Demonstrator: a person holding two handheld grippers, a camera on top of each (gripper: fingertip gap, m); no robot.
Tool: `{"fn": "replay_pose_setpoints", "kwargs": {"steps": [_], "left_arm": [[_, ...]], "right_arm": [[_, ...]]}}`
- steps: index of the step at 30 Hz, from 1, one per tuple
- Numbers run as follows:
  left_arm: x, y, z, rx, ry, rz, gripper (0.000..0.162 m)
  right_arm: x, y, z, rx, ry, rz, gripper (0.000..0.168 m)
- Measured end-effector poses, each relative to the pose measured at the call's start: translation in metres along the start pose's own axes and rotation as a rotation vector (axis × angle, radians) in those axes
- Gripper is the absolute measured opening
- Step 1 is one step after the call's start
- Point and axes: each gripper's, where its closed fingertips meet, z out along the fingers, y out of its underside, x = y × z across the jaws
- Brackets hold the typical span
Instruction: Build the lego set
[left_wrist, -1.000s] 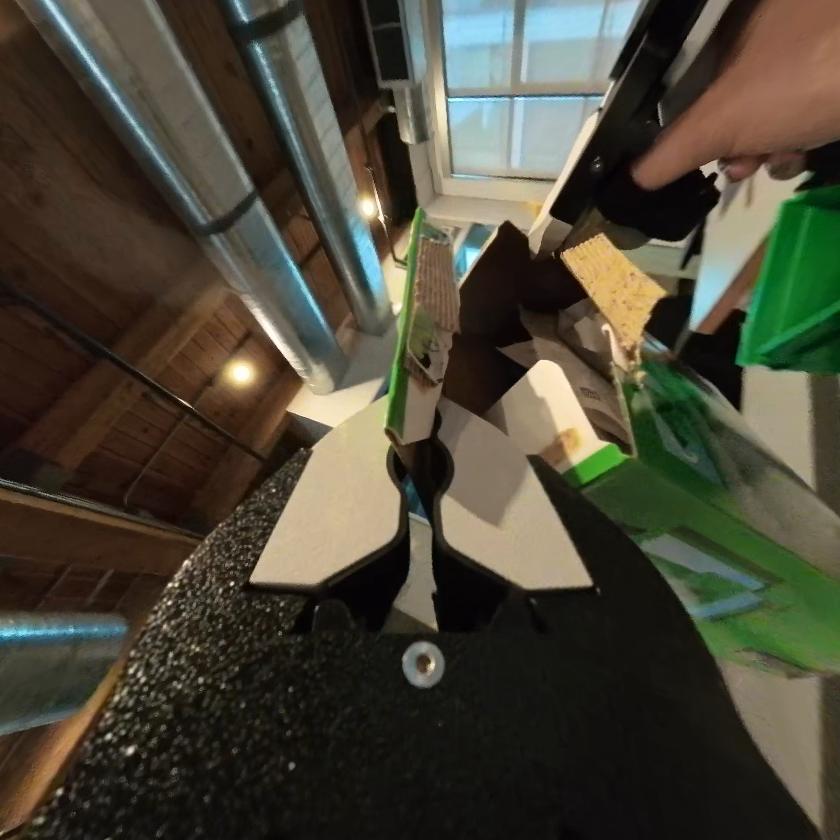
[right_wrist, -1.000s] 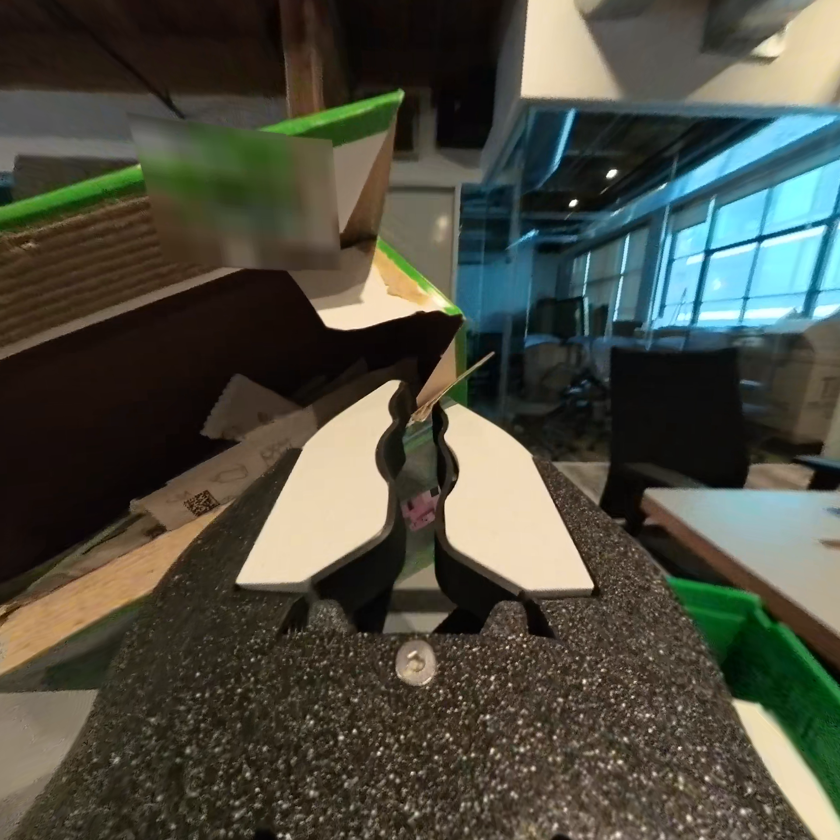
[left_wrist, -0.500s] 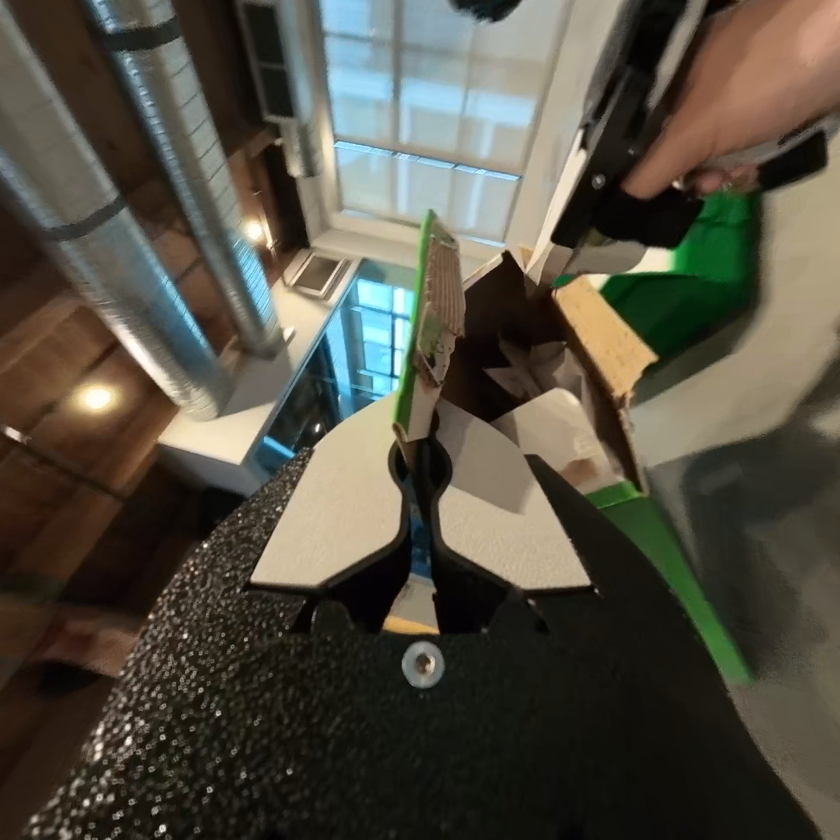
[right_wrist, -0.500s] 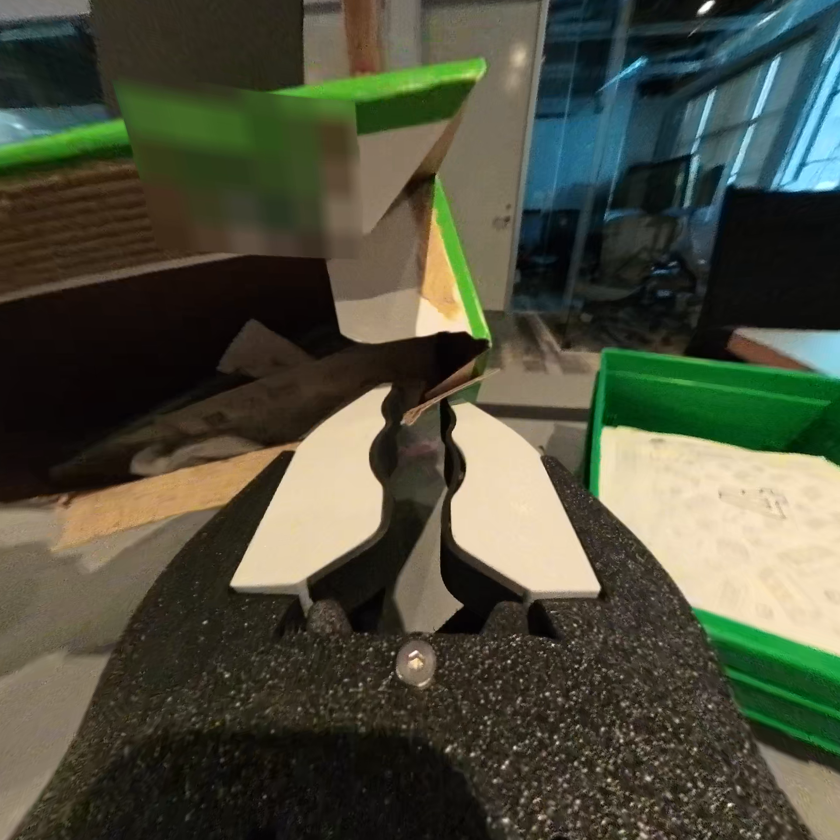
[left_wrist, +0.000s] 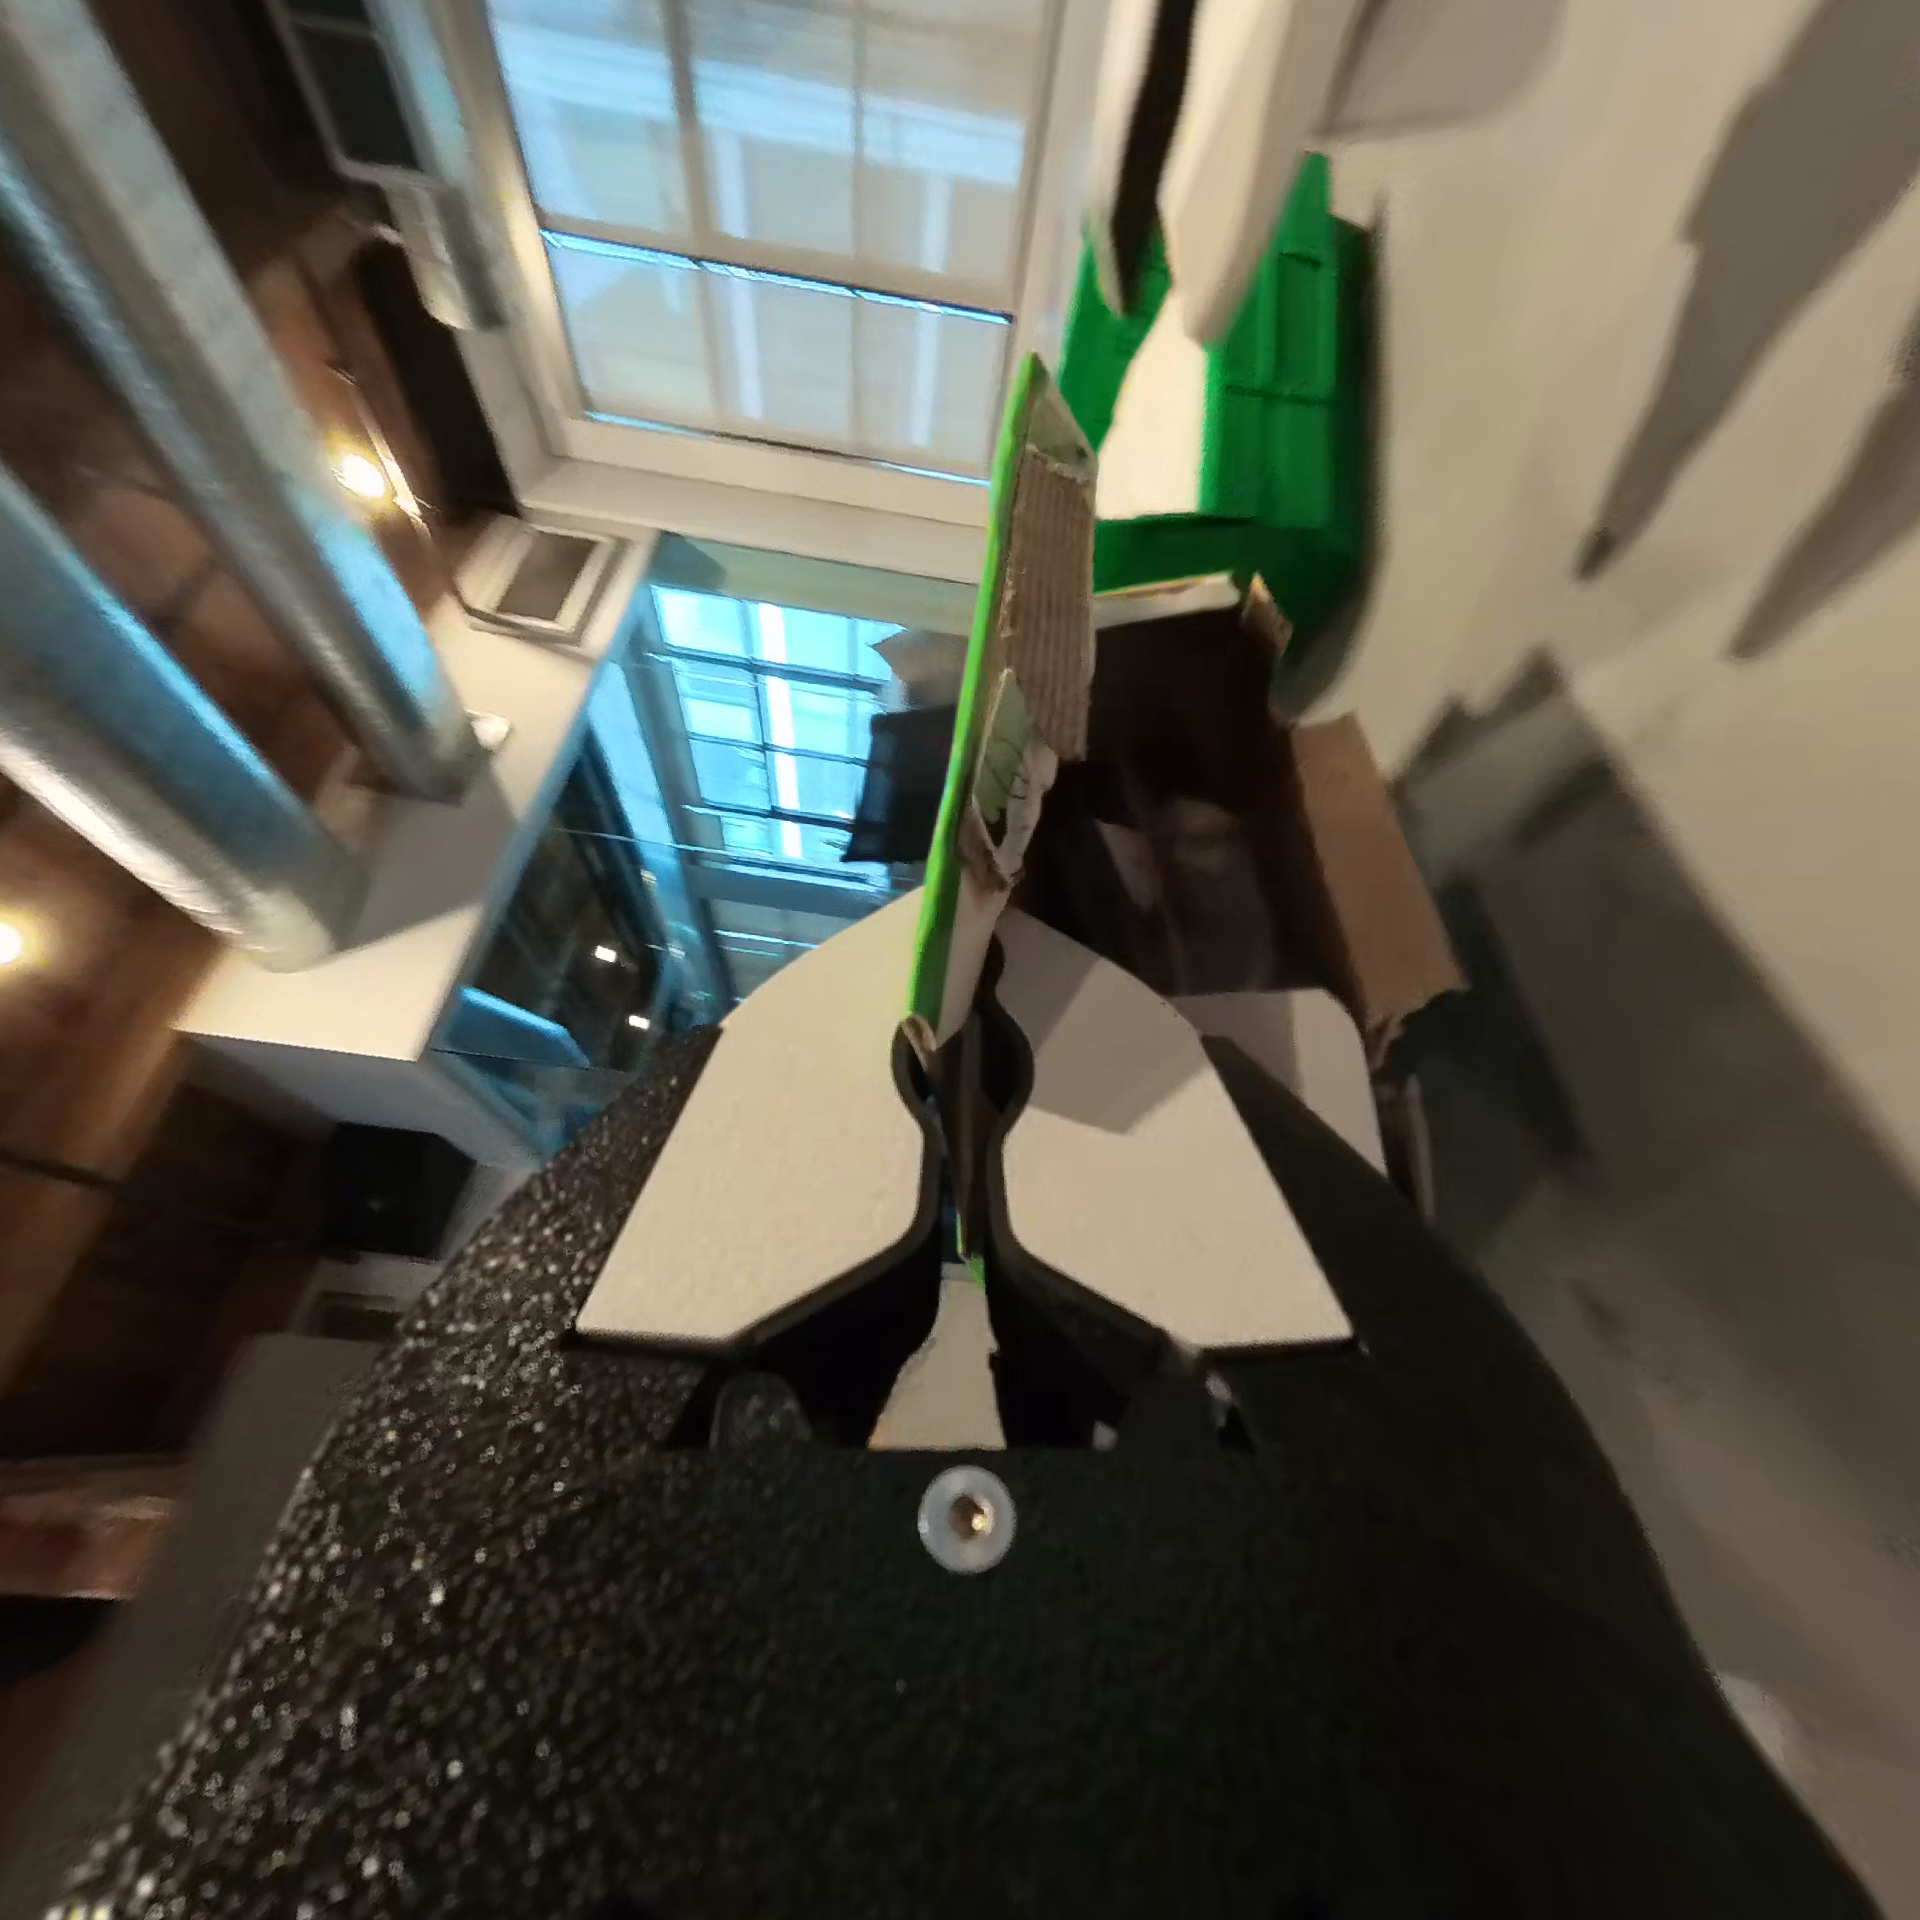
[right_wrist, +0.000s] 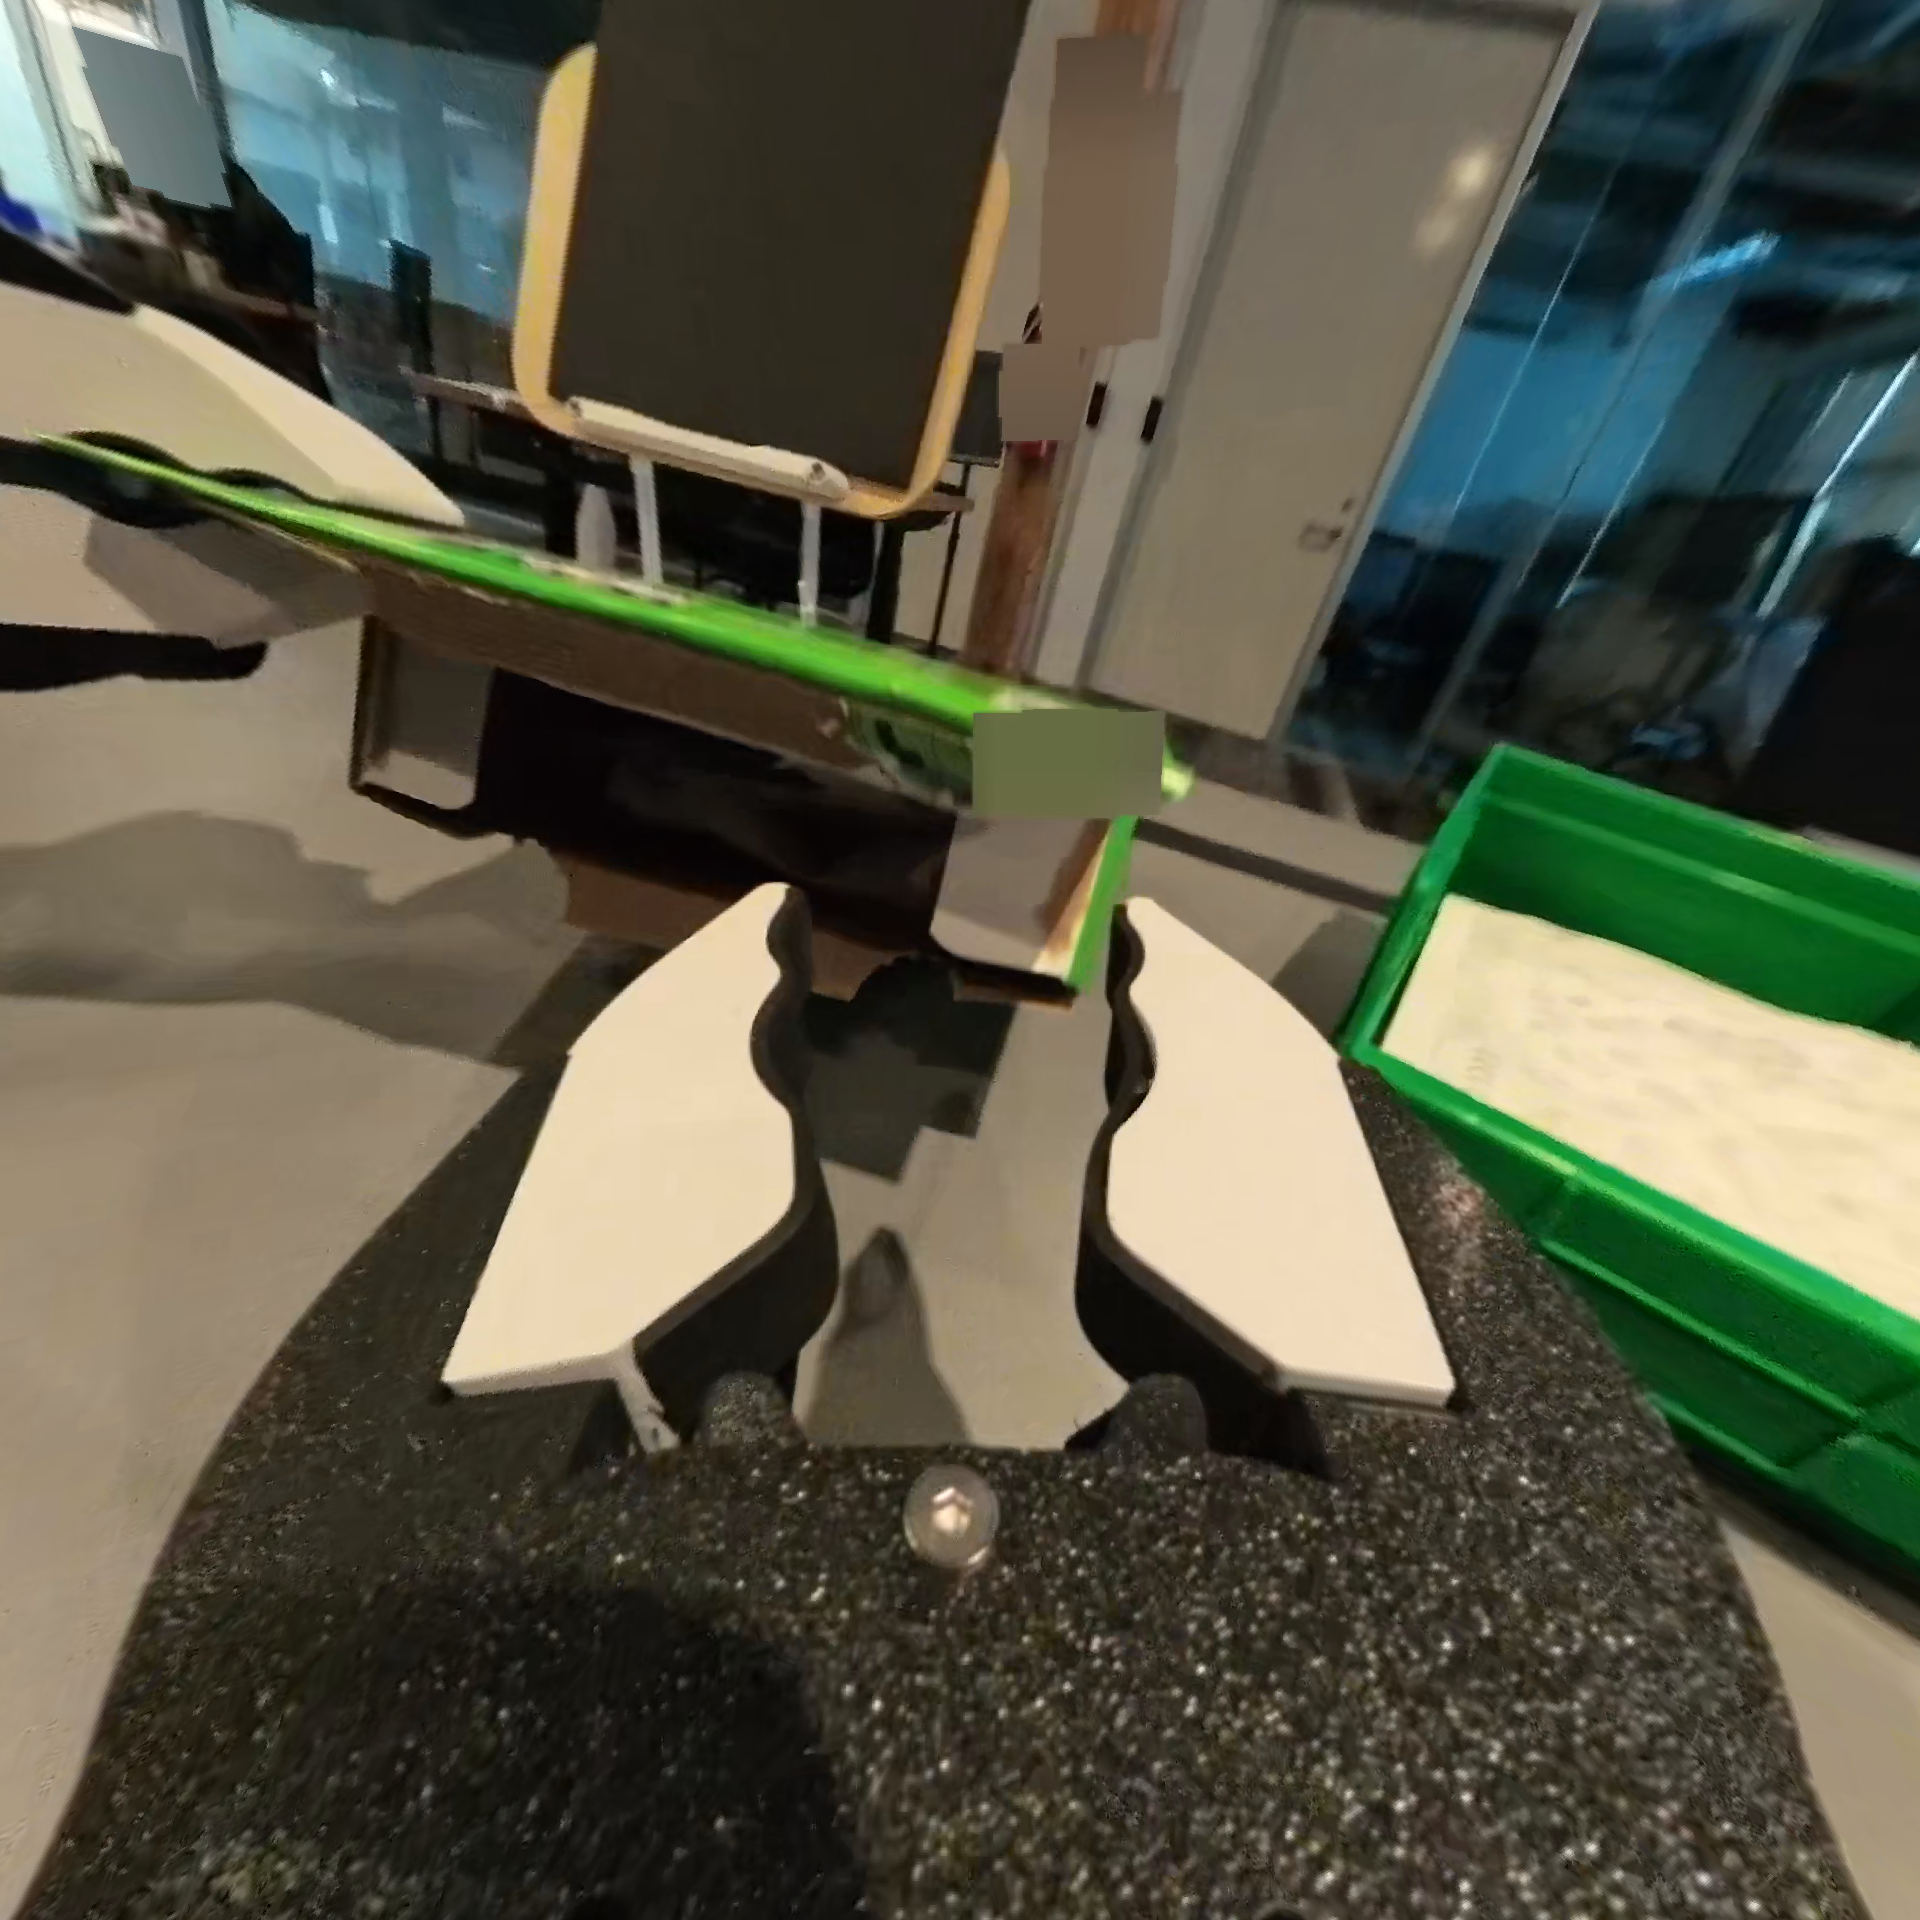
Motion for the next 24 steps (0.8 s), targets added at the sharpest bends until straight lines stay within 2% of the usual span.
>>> {"fn": "replay_pose_setpoints", "kwargs": {"steps": [3, 7, 10, 12, 15, 16, 18, 20, 22, 24], "left_arm": [[0.018, 0.013, 0.0, -0.021, 0.02, -0.037, 0.001], [0.04, 0.035, 0.002, -0.085, 0.035, -0.082, 0.002], [0.051, 0.05, 0.002, -0.128, 0.043, -0.212, 0.009], [0.058, 0.057, 0.003, -0.156, 0.057, -0.332, 0.017], [0.067, 0.06, 0.004, -0.202, 0.097, -0.421, 0.034], [0.069, 0.061, 0.005, -0.223, 0.109, -0.453, 0.043], [0.07, 0.067, 0.006, -0.276, 0.111, -0.551, 0.074], [0.068, 0.07, 0.006, -0.295, 0.095, -0.637, 0.09], [0.069, 0.071, 0.006, -0.296, 0.097, -0.629, 0.092], [0.07, 0.067, 0.005, -0.284, 0.1, -0.547, 0.083]], "right_arm": [[-0.006, 0.001, 0.002, -0.003, -0.017, -0.064, 0.054], [-0.008, 0.009, 0.015, -0.01, -0.041, -0.052, 0.052], [-0.012, 0.018, 0.031, -0.049, -0.063, -0.08, 0.052], [-0.017, 0.023, 0.042, -0.083, -0.088, -0.118, 0.052], [-0.025, 0.031, 0.055, -0.132, -0.115, -0.19, 0.051], [-0.027, 0.034, 0.058, -0.151, -0.118, -0.225, 0.052], [-0.03, 0.038, 0.063, -0.179, -0.115, -0.301, 0.053], [-0.033, 0.041, 0.066, -0.206, -0.115, -0.346, 0.054], [-0.037, 0.043, 0.067, -0.227, -0.127, -0.351, 0.055], [-0.041, 0.041, 0.067, -0.233, -0.141, -0.339, 0.056]]}}
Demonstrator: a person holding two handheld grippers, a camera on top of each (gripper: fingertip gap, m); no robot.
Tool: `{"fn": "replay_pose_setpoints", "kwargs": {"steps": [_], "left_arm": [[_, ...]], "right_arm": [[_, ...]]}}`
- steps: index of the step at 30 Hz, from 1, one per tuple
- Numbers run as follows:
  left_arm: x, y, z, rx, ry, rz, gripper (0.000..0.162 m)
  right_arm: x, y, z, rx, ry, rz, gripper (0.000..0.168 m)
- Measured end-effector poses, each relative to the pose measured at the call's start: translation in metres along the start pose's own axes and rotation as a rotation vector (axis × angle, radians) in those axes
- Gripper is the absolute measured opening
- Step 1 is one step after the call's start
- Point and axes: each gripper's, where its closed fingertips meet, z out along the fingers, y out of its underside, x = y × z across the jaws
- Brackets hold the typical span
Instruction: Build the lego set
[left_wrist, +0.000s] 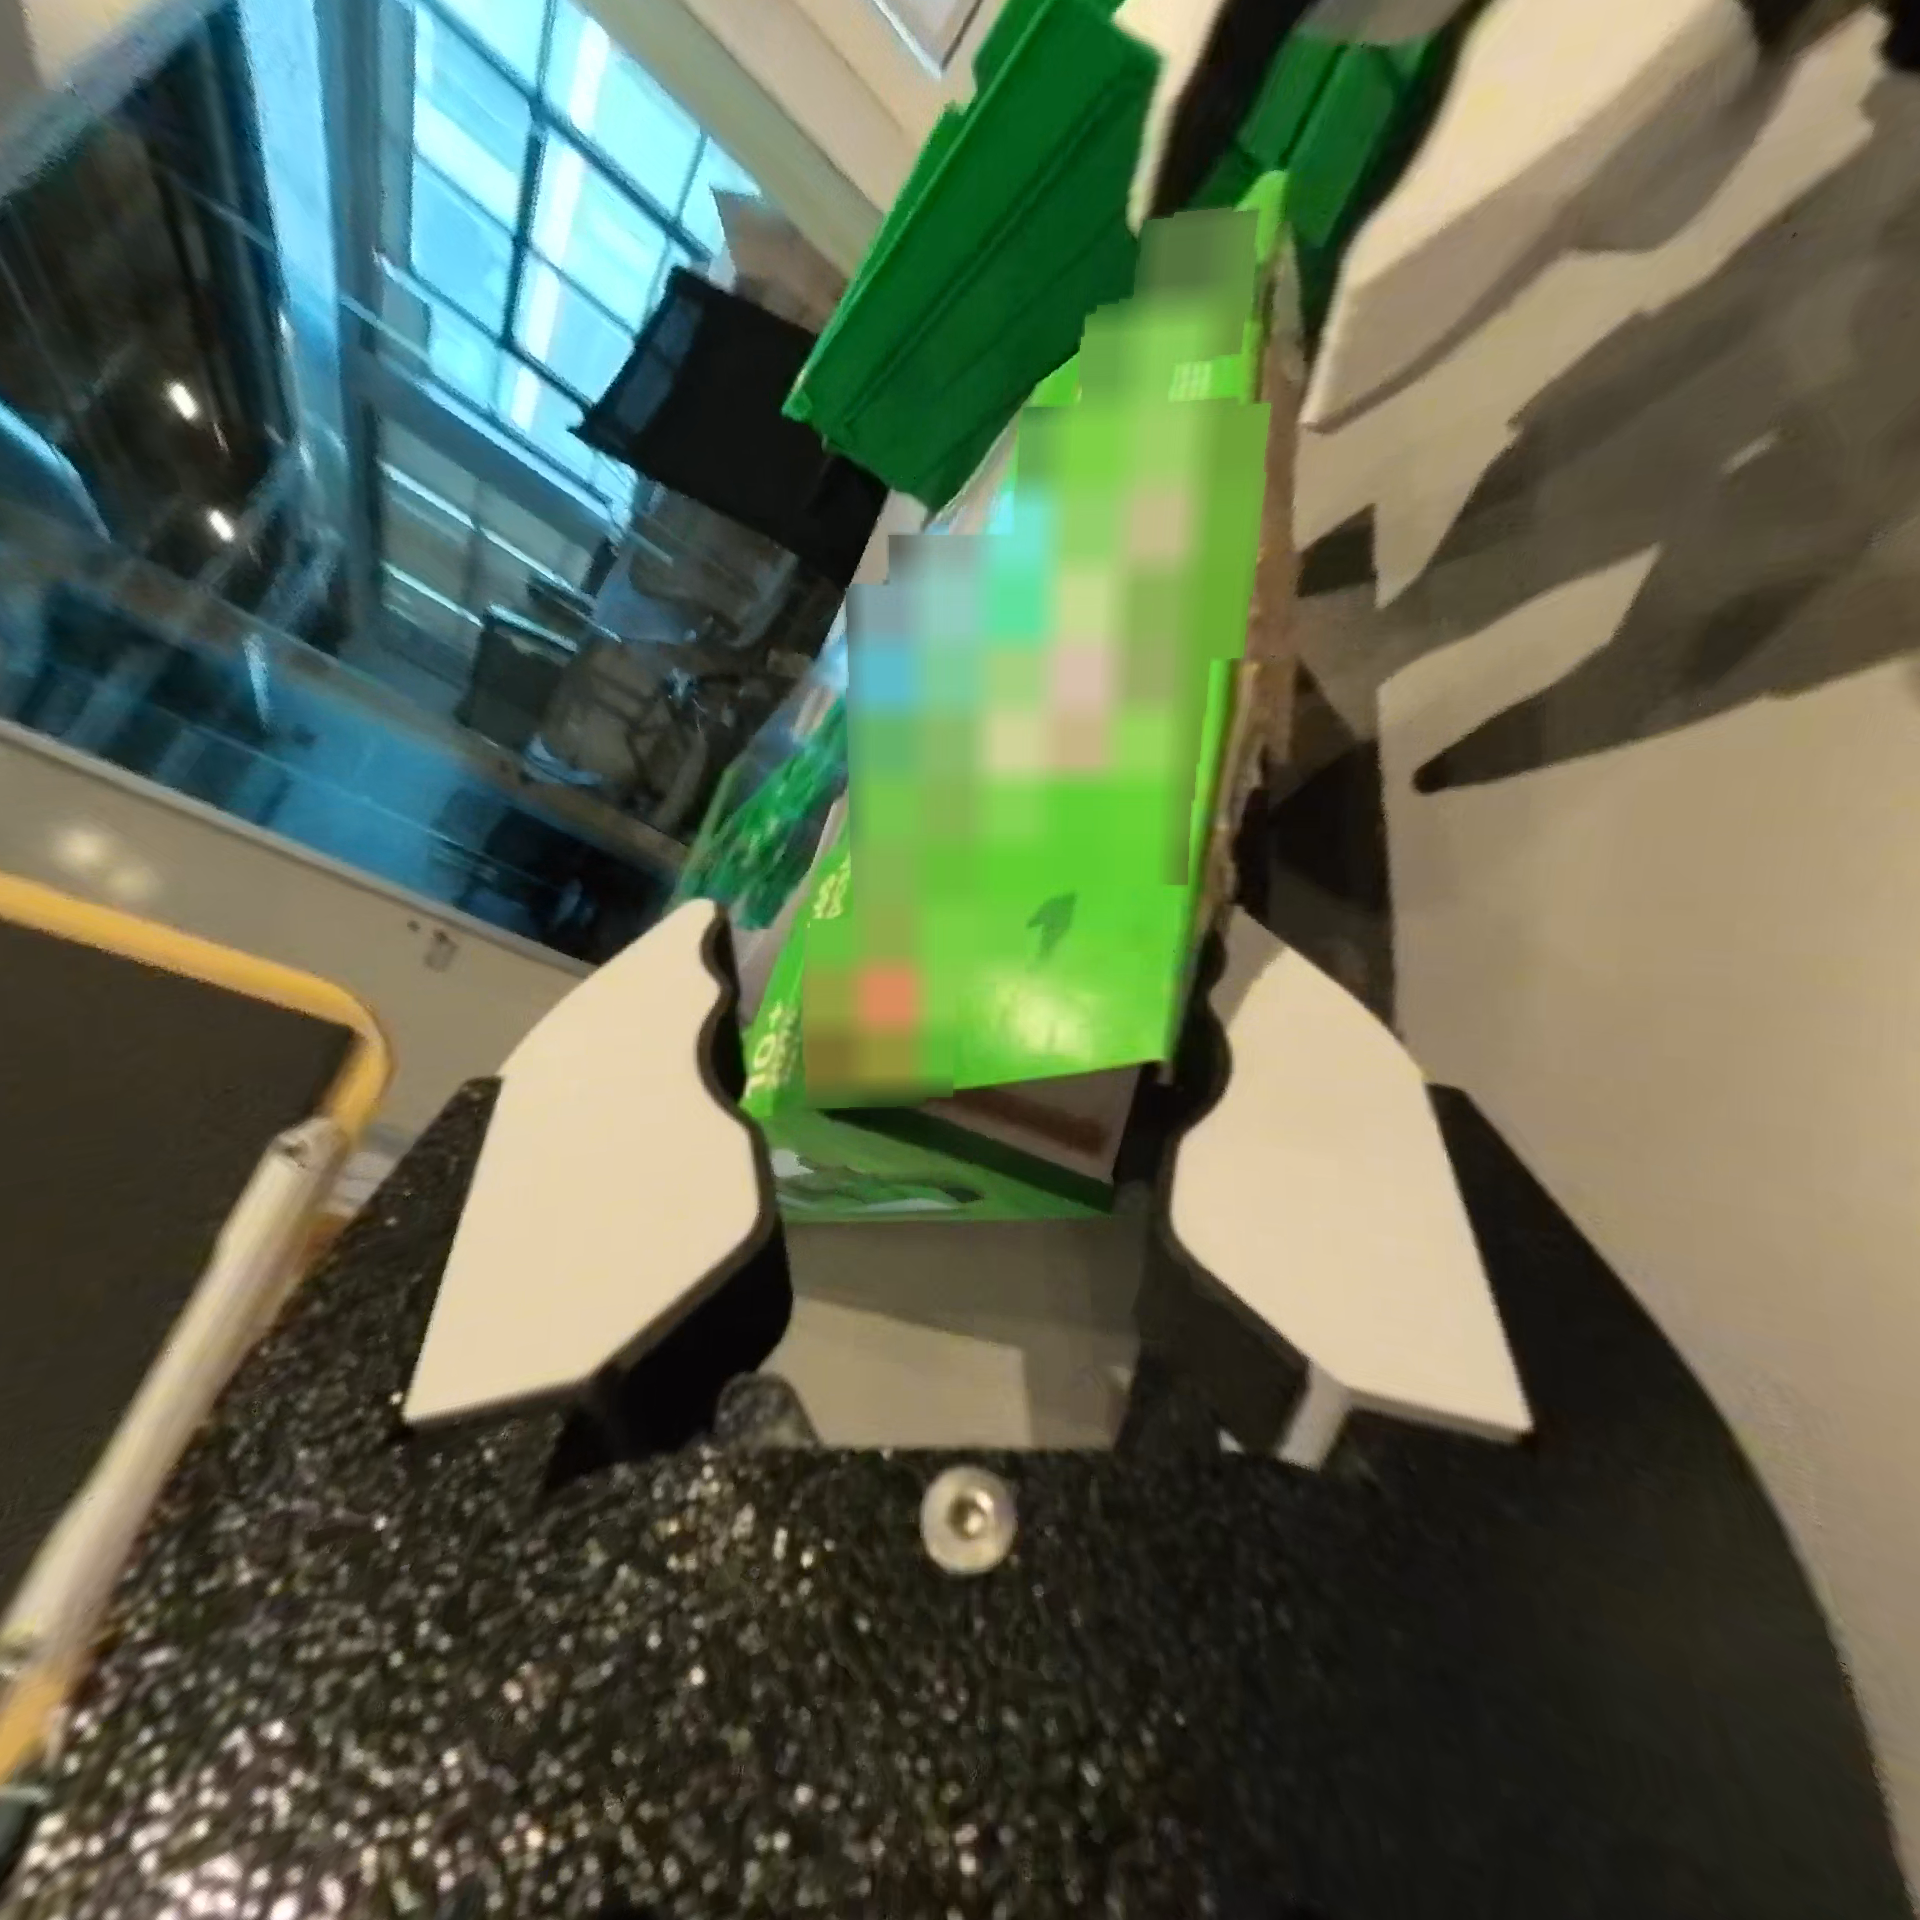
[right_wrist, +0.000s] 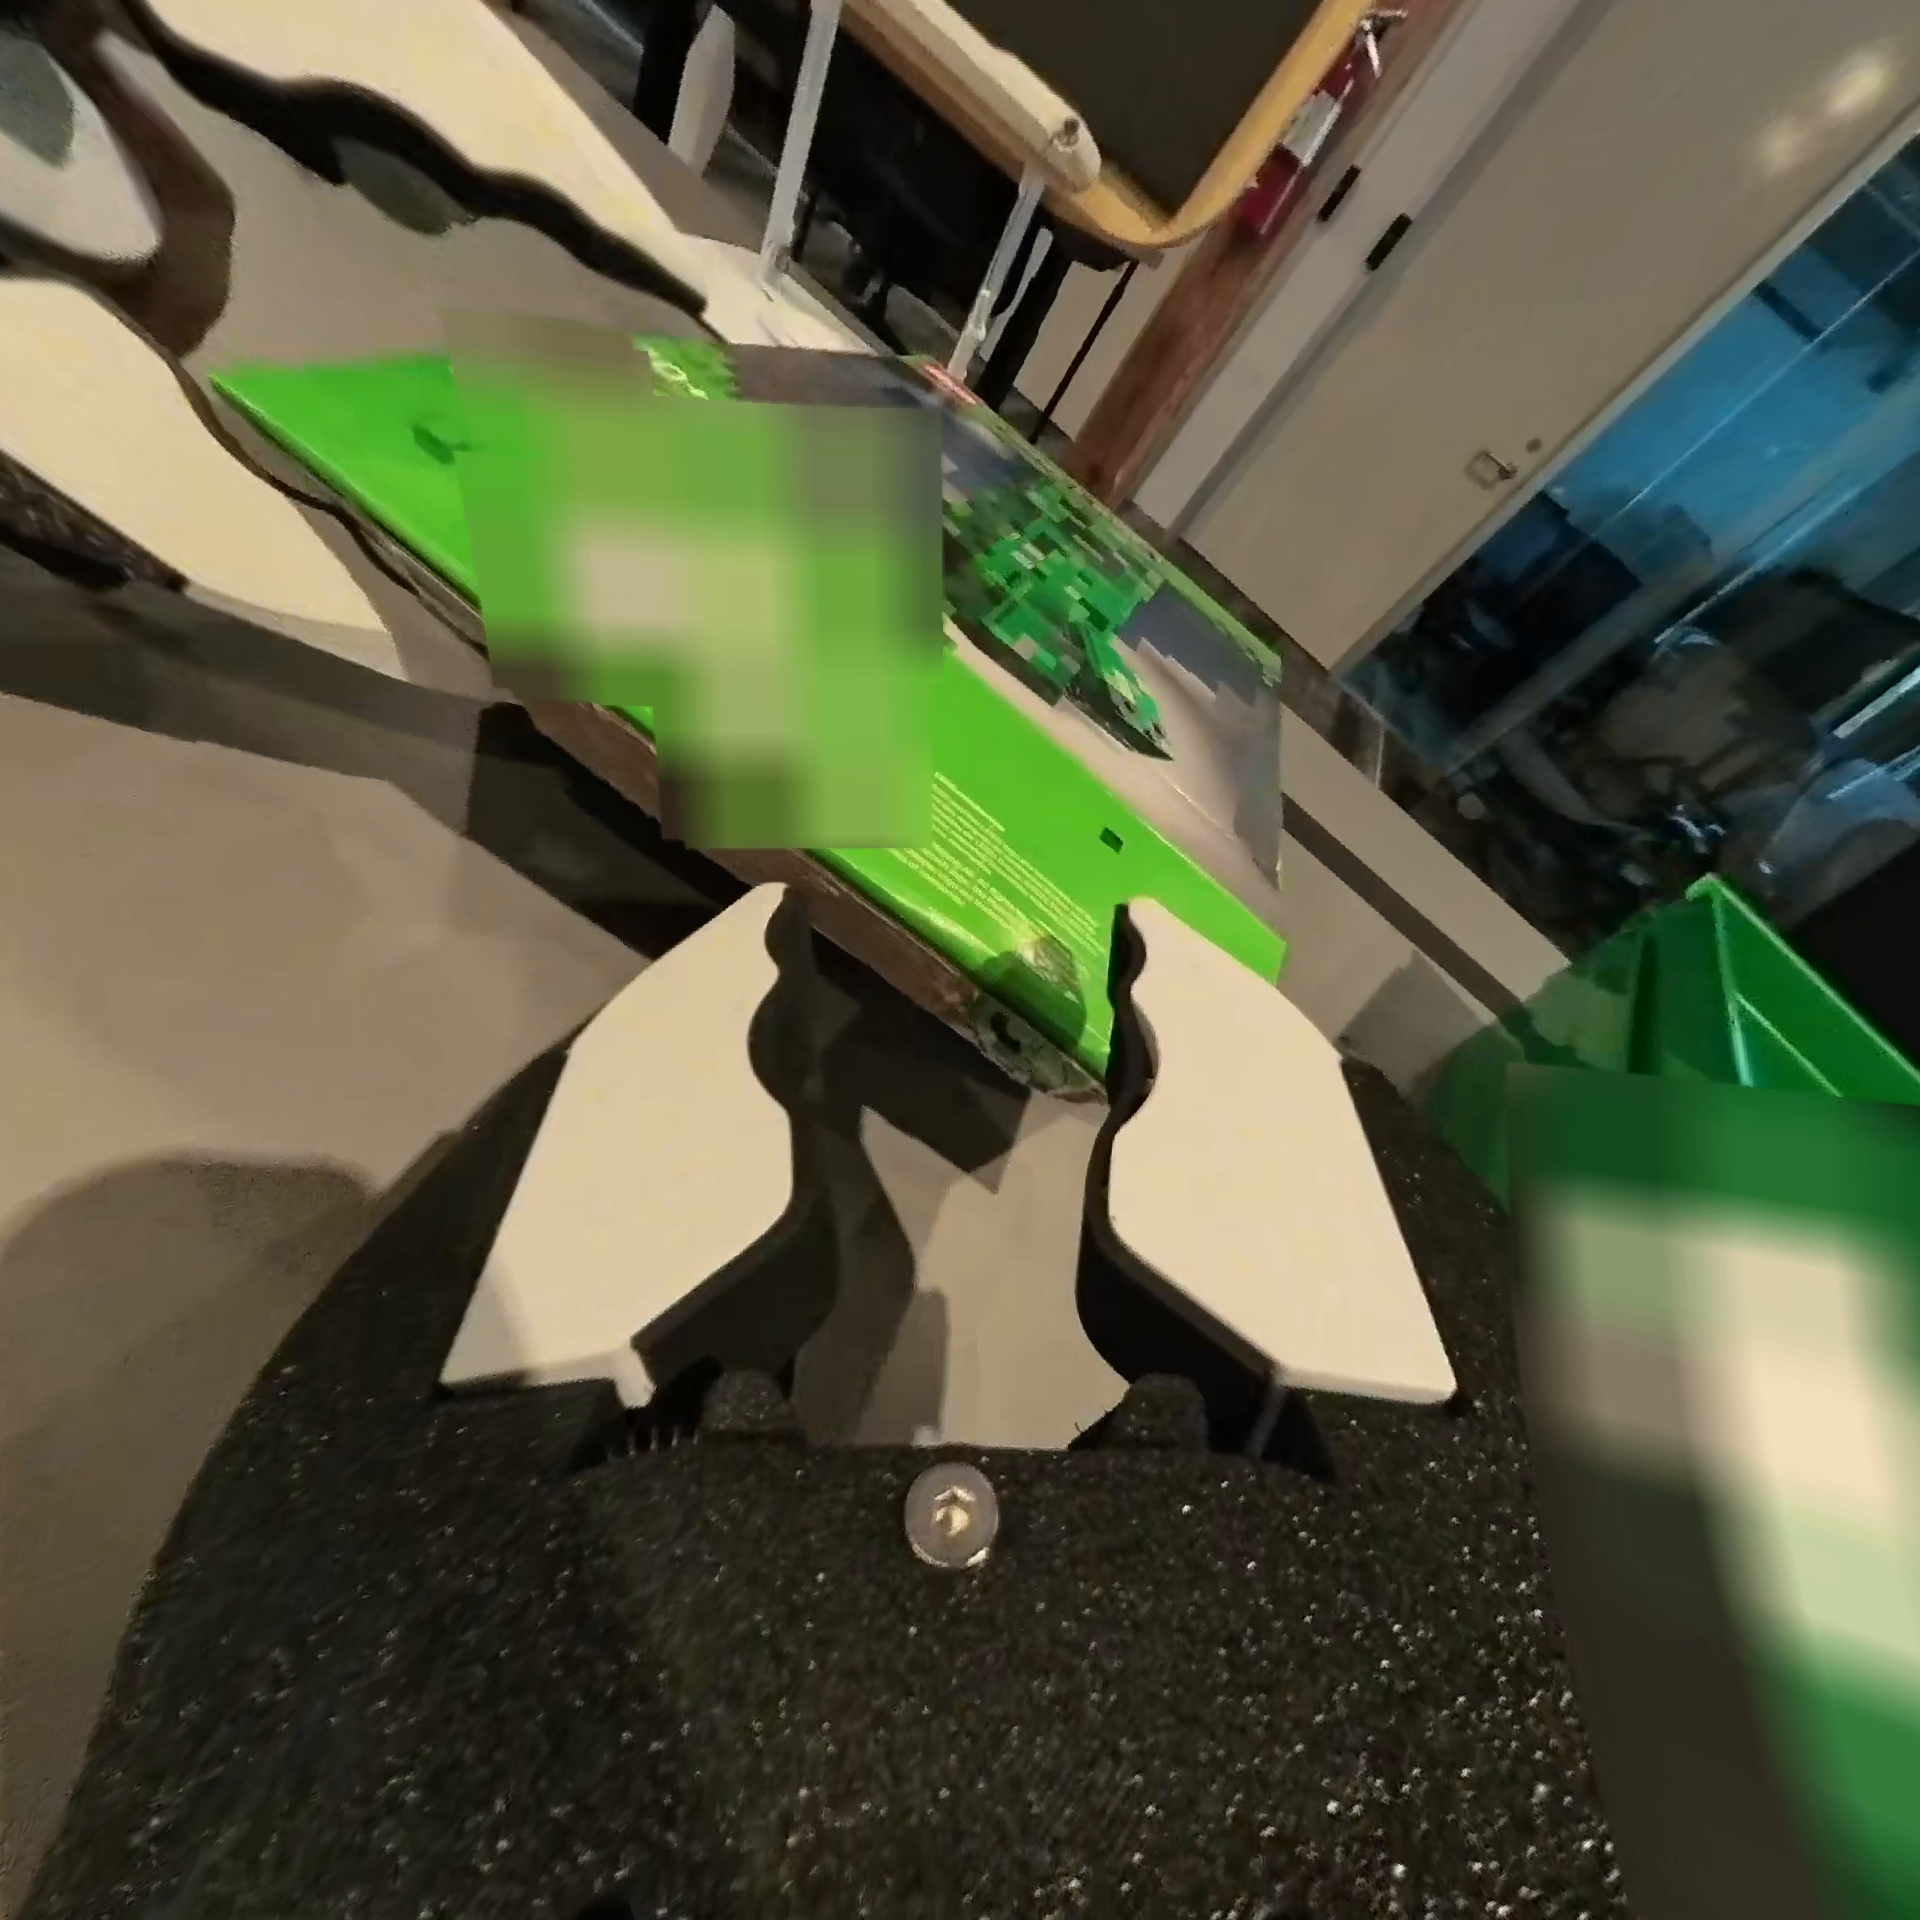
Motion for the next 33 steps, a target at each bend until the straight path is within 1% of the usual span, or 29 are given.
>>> {"fn": "replay_pose_setpoints", "kwargs": {"steps": [2, 4, 8, 11, 12, 15, 17, 20, 22, 24, 25, 28, 30, 33], "left_arm": [[0.003, -0.007, -0.004, 0.045, -0.024, 0.106, 0.063], [0.006, -0.014, -0.009, 0.095, -0.038, 0.159, 0.038], [-0.009, -0.019, -0.015, 0.105, -0.086, 0.149, 0.027], [-0.041, -0.027, -0.024, 0.102, -0.149, 0.054, 0.013], [-0.05, -0.029, -0.027, 0.103, -0.142, 0.0, 0.01], [-0.076, -0.032, -0.031, 0.094, -0.079, -0.163, 0.01], [-0.09, -0.034, -0.032, 0.093, -0.044, -0.23, 0.01], [-0.109, -0.035, -0.036, 0.094, -0.008, -0.299, 0.009], [-0.12, -0.036, -0.04, 0.099, 0.013, -0.353, 0.009], [-0.131, -0.036, -0.044, 0.102, 0.039, -0.403, 0.009], [-0.136, -0.036, -0.047, 0.105, 0.051, -0.418, 0.009], [-0.149, -0.035, -0.054, 0.119, 0.08, -0.455, 0.009], [-0.156, -0.032, -0.058, 0.123, 0.092, -0.485, 0.01], [-0.161, -0.028, -0.061, 0.126, 0.108, -0.512, 0.01]], "right_arm": [[0.0, -0.003, -0.004, 0.002, -0.002, 0.012, 0.056], [0.002, -0.007, -0.009, 0.016, -0.004, 0.032, 0.055], [0.012, -0.009, -0.023, 0.04, 0.024, 0.072, 0.055], [0.022, -0.008, -0.031, 0.077, 0.024, 0.139, 0.055], [0.024, -0.007, -0.032, 0.089, 0.015, 0.176, 0.055], [0.03, -0.004, -0.03, 0.12, -0.032, 0.309, 0.061], [0.032, -0.003, -0.026, 0.138, -0.08, 0.4, 0.064], [0.04, -0.002, -0.019, 0.153, -0.114, 0.521, 0.074], [0.046, 0.0, -0.014, 0.136, -0.103, 0.484, 0.082], [0.046, 0.003, -0.008, 0.101, -0.103, 0.384, 0.082], [0.043, 0.002, -0.005, 0.094, -0.135, 0.364, 0.081], [0.035, -0.013, -0.002, 0.131, -0.253, 0.429, 0.084], [0.039, -0.02, -0.001, 0.157, -0.271, 0.437, 0.088], [0.043, -0.023, 0.001, 0.164, -0.237, 0.293, 0.09]]}}
